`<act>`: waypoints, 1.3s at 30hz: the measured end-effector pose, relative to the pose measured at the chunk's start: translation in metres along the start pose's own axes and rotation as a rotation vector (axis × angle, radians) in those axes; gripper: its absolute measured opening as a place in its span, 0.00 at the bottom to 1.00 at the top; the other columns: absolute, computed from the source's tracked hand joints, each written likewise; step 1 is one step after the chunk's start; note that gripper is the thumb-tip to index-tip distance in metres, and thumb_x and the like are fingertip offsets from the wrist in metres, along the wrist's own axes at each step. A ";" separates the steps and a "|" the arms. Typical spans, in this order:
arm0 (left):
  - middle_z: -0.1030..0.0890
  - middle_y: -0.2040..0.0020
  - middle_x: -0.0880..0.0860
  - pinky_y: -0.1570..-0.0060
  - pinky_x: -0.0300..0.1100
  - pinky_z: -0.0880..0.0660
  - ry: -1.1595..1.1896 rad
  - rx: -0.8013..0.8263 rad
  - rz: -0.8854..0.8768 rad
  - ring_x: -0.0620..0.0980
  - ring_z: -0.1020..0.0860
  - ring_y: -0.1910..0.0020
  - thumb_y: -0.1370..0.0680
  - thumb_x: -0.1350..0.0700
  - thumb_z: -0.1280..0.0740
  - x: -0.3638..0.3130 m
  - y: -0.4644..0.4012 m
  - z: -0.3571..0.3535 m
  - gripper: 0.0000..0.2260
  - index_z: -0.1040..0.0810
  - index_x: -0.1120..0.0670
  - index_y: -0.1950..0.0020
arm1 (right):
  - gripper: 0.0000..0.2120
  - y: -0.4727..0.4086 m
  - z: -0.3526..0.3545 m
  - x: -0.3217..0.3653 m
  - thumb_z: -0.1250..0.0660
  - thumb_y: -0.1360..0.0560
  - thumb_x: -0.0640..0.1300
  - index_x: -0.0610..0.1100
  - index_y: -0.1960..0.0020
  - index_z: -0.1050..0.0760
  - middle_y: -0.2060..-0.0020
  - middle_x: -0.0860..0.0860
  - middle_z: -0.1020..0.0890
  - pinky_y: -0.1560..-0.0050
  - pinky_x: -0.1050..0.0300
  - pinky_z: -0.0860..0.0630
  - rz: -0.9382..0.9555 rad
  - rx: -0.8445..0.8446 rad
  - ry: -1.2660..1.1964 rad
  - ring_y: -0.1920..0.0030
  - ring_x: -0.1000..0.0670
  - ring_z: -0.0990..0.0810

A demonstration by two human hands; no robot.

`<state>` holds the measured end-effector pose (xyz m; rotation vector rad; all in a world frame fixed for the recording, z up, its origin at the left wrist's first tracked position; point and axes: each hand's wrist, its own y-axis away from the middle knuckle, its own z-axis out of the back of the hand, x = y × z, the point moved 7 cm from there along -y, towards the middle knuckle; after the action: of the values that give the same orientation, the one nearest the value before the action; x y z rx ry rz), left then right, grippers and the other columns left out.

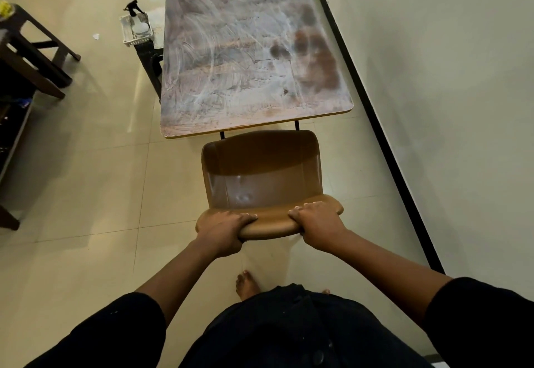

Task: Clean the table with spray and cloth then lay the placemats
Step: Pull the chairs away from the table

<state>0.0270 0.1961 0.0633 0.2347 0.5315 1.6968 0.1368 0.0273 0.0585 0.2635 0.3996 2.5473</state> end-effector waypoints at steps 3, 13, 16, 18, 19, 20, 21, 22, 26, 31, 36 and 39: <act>0.24 0.24 0.45 0.44 0.41 0.29 0.057 0.126 -0.026 0.49 0.24 0.30 0.18 0.39 0.31 -0.010 -0.006 0.004 0.31 0.35 0.40 0.17 | 0.15 0.005 0.008 -0.004 0.30 0.22 0.47 0.54 0.36 0.21 0.45 0.54 0.16 0.41 0.51 0.23 0.032 0.026 -0.133 0.45 0.51 0.19; 0.18 0.29 0.49 0.31 0.57 0.22 0.698 0.098 -0.114 0.50 0.20 0.31 0.15 0.45 0.31 -0.103 -0.025 0.042 0.21 0.24 0.47 0.22 | 0.10 0.068 0.051 -0.057 0.30 0.19 0.47 0.52 0.39 0.17 0.46 0.55 0.15 0.45 0.57 0.21 -0.083 -0.062 -0.798 0.46 0.56 0.19; 0.17 0.31 0.46 0.32 0.56 0.21 0.750 0.035 -0.127 0.47 0.20 0.32 0.15 0.45 0.31 -0.140 -0.033 0.052 0.19 0.22 0.46 0.24 | 0.10 0.096 0.056 -0.090 0.30 0.19 0.49 0.53 0.38 0.17 0.46 0.56 0.15 0.45 0.58 0.20 -0.138 -0.121 -0.870 0.47 0.59 0.18; 0.17 0.31 0.46 0.32 0.53 0.21 0.776 -0.007 -0.137 0.44 0.20 0.33 0.15 0.46 0.32 -0.163 -0.038 0.058 0.17 0.21 0.45 0.26 | 0.10 0.116 0.056 -0.112 0.31 0.18 0.50 0.53 0.39 0.17 0.47 0.57 0.15 0.45 0.57 0.19 -0.173 -0.144 -0.893 0.49 0.60 0.18; 0.17 0.31 0.45 0.33 0.52 0.21 0.797 -0.026 -0.143 0.43 0.20 0.34 0.15 0.46 0.32 -0.175 -0.041 0.062 0.16 0.21 0.43 0.27 | 0.10 0.126 0.056 -0.125 0.31 0.18 0.50 0.53 0.38 0.17 0.47 0.57 0.14 0.45 0.57 0.19 -0.193 -0.155 -0.895 0.49 0.60 0.18; 0.17 0.31 0.43 0.33 0.52 0.21 0.819 -0.041 -0.154 0.42 0.20 0.34 0.15 0.45 0.32 -0.187 -0.044 0.065 0.16 0.20 0.42 0.27 | 0.10 0.137 0.057 -0.139 0.31 0.18 0.51 0.53 0.38 0.17 0.46 0.57 0.14 0.44 0.57 0.18 -0.213 -0.167 -0.899 0.48 0.60 0.18; 0.17 0.33 0.42 0.33 0.52 0.20 0.843 -0.053 -0.163 0.41 0.19 0.35 0.15 0.44 0.32 -0.197 -0.047 0.068 0.15 0.20 0.41 0.28 | 0.11 0.146 0.057 -0.153 0.31 0.18 0.51 0.52 0.38 0.17 0.46 0.57 0.14 0.44 0.56 0.18 -0.234 -0.185 -0.903 0.48 0.60 0.17; 0.16 0.34 0.41 0.33 0.52 0.20 0.862 -0.065 -0.169 0.41 0.19 0.35 0.15 0.44 0.32 -0.206 -0.050 0.072 0.14 0.19 0.41 0.29 | 0.11 0.153 0.059 -0.165 0.31 0.19 0.51 0.52 0.38 0.17 0.46 0.57 0.14 0.43 0.55 0.18 -0.252 -0.208 -0.907 0.48 0.60 0.17; 0.15 0.36 0.42 0.33 0.53 0.19 0.903 -0.086 -0.200 0.41 0.18 0.36 0.15 0.46 0.32 -0.243 -0.069 0.090 0.14 0.18 0.43 0.30 | 0.09 0.176 0.067 -0.220 0.30 0.19 0.50 0.52 0.40 0.16 0.49 0.59 0.14 0.43 0.51 0.17 -0.356 -0.306 -0.956 0.49 0.60 0.16; 0.14 0.38 0.42 0.33 0.51 0.19 0.934 -0.093 -0.235 0.40 0.17 0.37 0.15 0.46 0.32 -0.279 -0.111 0.117 0.13 0.17 0.44 0.31 | 0.06 0.177 0.086 -0.281 0.29 0.20 0.47 0.51 0.45 0.15 0.55 0.57 0.13 0.45 0.49 0.17 -0.459 -0.443 -1.039 0.52 0.58 0.15; 0.14 0.39 0.42 0.34 0.47 0.20 0.954 -0.123 -0.263 0.39 0.17 0.38 0.15 0.47 0.32 -0.305 -0.181 0.152 0.11 0.17 0.42 0.34 | 0.06 0.146 0.109 -0.348 0.30 0.20 0.47 0.51 0.46 0.15 0.56 0.58 0.13 0.46 0.53 0.18 -0.500 -0.516 -1.037 0.52 0.58 0.15; 0.14 0.39 0.42 0.35 0.46 0.20 0.962 -0.148 -0.268 0.40 0.17 0.37 0.15 0.47 0.32 -0.316 -0.231 0.179 0.11 0.18 0.41 0.34 | 0.07 0.111 0.127 -0.394 0.30 0.20 0.48 0.50 0.45 0.15 0.55 0.58 0.13 0.45 0.53 0.17 -0.512 -0.512 -1.006 0.52 0.58 0.15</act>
<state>0.3713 -0.0456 0.1542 -0.7721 1.0713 1.4978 0.4454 -0.2477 0.1729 1.0095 -0.5007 1.6493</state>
